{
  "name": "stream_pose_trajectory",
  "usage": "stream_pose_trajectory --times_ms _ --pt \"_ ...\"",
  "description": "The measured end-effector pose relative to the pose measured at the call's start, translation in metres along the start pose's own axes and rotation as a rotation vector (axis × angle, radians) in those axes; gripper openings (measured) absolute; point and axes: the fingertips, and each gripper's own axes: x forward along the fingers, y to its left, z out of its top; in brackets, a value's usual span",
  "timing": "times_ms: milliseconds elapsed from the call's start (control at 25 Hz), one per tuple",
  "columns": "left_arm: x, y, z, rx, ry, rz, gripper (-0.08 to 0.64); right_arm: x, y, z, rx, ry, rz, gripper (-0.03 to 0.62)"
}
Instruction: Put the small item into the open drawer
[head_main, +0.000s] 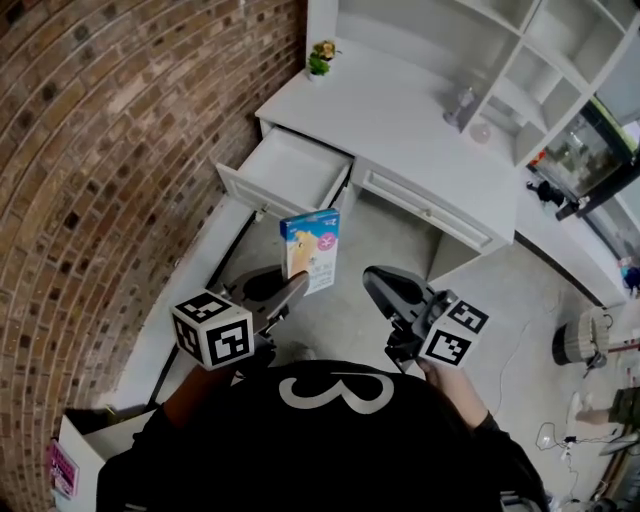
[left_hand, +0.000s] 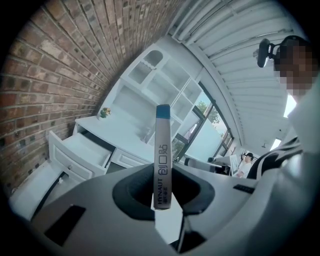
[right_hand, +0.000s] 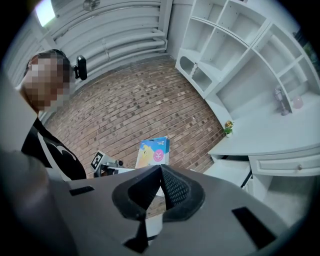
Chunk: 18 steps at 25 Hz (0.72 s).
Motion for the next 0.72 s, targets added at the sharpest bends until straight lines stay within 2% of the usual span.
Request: stream_pose_trajectory --times_ms 280,720 --pt "-0.018 0.047 0.010 -0.008 -0.002 0.011 0.074 0.051 -0.002 -0.007 -0.004 0.022 0.001 0.012" --pt "-0.003 0.080 0.017 -0.011 0.030 0.028 0.074 0.067 -0.030 -0.006 0.033 0.019 -0.046 0.011"
